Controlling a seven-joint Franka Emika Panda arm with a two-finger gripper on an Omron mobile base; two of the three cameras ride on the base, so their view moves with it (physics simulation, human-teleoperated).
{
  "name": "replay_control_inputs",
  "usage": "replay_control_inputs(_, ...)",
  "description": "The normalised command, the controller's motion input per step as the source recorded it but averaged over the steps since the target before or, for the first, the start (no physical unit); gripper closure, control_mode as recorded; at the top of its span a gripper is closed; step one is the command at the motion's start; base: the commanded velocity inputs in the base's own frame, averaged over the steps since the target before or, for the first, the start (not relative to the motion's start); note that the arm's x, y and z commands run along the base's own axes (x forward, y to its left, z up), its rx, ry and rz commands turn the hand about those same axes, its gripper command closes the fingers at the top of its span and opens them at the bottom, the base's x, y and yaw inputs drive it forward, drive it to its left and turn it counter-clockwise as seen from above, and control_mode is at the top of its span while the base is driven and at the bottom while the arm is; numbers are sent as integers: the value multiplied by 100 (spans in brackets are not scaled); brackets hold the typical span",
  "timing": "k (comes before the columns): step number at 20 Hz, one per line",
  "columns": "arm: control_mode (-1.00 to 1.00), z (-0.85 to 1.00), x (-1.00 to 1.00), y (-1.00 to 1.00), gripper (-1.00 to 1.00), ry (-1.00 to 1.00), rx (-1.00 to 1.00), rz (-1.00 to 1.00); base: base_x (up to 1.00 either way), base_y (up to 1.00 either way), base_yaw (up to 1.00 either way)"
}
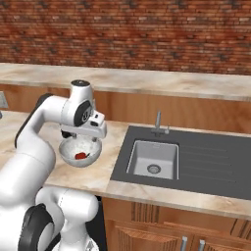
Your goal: Move the glass cup from next to the sink to the open cabinet. Then, move the bowl with the bell pepper to the fridge to clear the area for faucet cleaning.
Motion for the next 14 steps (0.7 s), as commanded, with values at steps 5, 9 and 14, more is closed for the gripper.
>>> replay_control_inputs(5,-100,-50,-2,-24,-100,0,6,0,0,0,0)
replay_control_inputs(9,-100,-38,9,0,-100,0,0,0,0,0,0)
replay_control_inputs(14,-100,-38,33,0,-100,-5,0,0,0,0,0)
